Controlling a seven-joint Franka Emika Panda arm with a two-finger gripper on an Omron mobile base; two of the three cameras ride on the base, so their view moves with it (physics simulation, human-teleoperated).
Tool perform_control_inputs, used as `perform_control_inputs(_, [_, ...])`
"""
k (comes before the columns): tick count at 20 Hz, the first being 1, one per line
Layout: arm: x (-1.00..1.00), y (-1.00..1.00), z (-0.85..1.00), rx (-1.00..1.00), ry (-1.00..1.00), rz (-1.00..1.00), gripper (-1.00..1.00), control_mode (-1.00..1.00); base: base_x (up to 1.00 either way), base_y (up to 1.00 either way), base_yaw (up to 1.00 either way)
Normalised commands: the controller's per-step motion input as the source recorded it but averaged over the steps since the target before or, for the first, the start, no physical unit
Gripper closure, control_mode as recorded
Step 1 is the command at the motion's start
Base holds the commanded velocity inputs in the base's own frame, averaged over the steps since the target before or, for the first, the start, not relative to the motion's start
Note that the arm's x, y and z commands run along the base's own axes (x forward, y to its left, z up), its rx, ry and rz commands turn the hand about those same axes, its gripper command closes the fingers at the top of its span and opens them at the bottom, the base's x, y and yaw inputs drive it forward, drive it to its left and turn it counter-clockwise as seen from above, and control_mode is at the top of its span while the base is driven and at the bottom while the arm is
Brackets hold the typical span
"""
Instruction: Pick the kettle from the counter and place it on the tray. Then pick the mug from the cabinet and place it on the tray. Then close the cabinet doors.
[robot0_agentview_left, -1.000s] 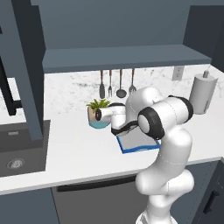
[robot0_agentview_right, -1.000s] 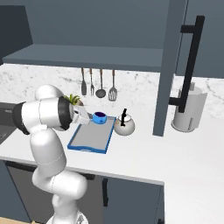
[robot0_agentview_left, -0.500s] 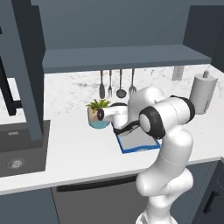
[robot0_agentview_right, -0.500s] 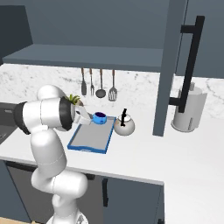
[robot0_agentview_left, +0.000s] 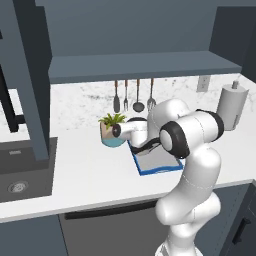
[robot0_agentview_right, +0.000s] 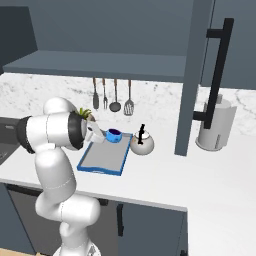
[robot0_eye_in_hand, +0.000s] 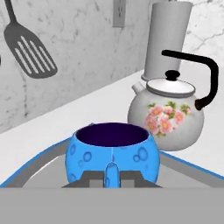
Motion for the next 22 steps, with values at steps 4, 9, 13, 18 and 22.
perform_control_inputs(4, [-0.14, 0.43, -0.33, 0.00, -0.06, 0.06, 1.00, -1.00, 0.00, 0.00, 0.00])
perform_control_inputs(9, [-0.27, 0.31, -0.25, 0.00, -0.09, 0.09, 1.00, -1.00, 0.00, 0.00, 0.00])
perform_control_inputs(13, [-0.11, 0.23, -0.08, 0.00, -0.06, 0.08, 1.00, -1.00, 0.00, 0.00, 0.00])
perform_control_inputs(18, [0.05, 0.06, -0.16, 0.00, 0.00, 0.03, 1.00, -1.00, 0.00, 0.00, 0.00])
perform_control_inputs(22, [0.14, 0.02, -0.32, 0.00, 0.00, 0.04, 1.00, -1.00, 0.00, 0.00, 0.00])
